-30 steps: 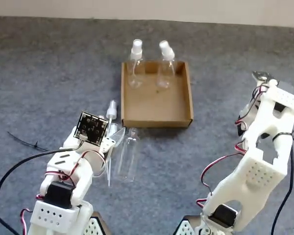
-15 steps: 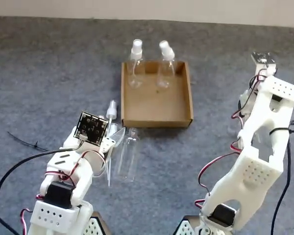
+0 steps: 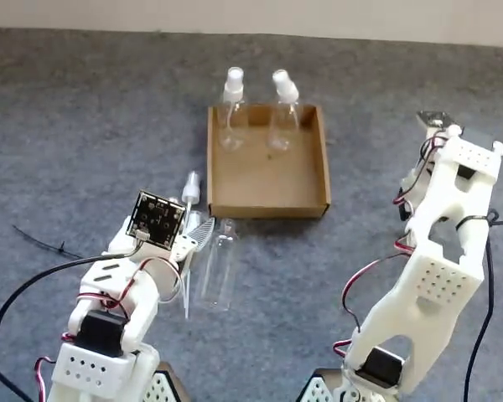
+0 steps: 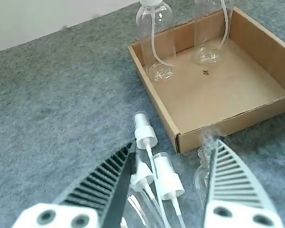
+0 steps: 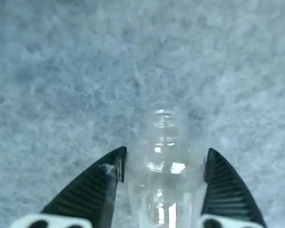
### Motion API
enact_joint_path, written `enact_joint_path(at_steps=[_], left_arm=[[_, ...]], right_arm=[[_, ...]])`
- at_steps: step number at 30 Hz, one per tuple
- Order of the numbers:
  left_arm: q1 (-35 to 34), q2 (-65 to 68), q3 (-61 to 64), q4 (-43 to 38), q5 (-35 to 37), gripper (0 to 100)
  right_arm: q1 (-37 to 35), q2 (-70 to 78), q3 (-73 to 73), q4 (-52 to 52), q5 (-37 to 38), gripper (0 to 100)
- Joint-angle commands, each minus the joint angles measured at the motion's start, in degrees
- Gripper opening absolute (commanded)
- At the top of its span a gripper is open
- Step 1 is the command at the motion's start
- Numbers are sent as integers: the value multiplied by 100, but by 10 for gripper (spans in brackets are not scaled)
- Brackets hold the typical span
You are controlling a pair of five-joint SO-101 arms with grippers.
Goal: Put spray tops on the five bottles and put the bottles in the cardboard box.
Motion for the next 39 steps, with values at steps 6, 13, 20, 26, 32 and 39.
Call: enact_joint_path(at_steps=[6, 13, 20, 26, 32, 39], left_arm=[[-66, -48, -31, -158, -44, 231], [-532, 4, -356, -132, -35, 231], [-1842, 1719, -1684, 211, -70, 231], [-2264, 4409, -3284, 993, -290, 230], [-2229, 6114, -4760, 1714, -624, 230], [-2149, 7714, -5815, 1811, -615, 230]], right_arm=[[40, -110, -321, 277, 79, 2], [-13, -119, -2273, 1684, 70, 2], [-198, -646, -2862, 1719, -484, 2], [-593, -1982, -1587, 1692, -738, 2], [-1218, -3987, -22, 1578, -765, 3], [-2413, -6958, 3547, -163, -1134, 3]])
